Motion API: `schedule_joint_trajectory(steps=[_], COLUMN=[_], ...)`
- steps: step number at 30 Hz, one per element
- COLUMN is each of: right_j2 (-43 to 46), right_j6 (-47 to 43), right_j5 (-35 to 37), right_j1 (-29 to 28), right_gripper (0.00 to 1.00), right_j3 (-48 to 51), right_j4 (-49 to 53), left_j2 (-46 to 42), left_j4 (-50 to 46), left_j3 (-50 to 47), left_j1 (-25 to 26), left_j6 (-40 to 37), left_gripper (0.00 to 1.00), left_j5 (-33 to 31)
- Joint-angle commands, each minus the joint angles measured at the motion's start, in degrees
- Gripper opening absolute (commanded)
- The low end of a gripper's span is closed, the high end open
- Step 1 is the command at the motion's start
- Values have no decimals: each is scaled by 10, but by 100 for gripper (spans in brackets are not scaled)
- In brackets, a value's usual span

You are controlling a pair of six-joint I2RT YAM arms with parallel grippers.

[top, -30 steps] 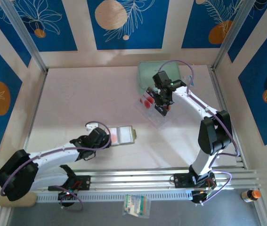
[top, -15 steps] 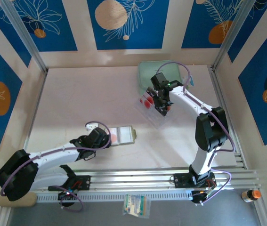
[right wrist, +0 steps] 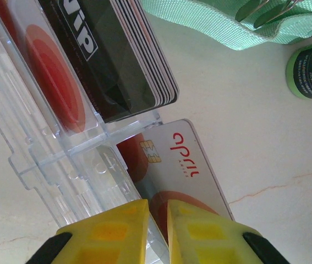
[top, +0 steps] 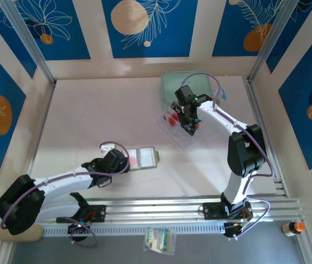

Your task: Put the credit cards into the card holder

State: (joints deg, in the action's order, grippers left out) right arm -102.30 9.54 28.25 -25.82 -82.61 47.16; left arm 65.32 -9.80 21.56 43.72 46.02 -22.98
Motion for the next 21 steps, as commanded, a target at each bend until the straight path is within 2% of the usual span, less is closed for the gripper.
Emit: schedule_joint_trajectory(steps=[1, 18, 21], right_j2=[-13, -11, -10], right_j6=[-8, -18, -20], right_j5=[-18, -39, -38], right_j1=[-5, -11, -11], right_gripper=[15, 14, 9], right_j3=[2, 13, 14], right_j4=[-1, -9, -9], left_j2=[-7, -9, -9], left_j4=[0, 0, 0], left_j3=[-1, -1, 0], left_j1=[-5, -5, -5], left_j6=[-2, -2, -2], left_gripper=[99, 98, 99], left_j5=[-4, -5, -5])
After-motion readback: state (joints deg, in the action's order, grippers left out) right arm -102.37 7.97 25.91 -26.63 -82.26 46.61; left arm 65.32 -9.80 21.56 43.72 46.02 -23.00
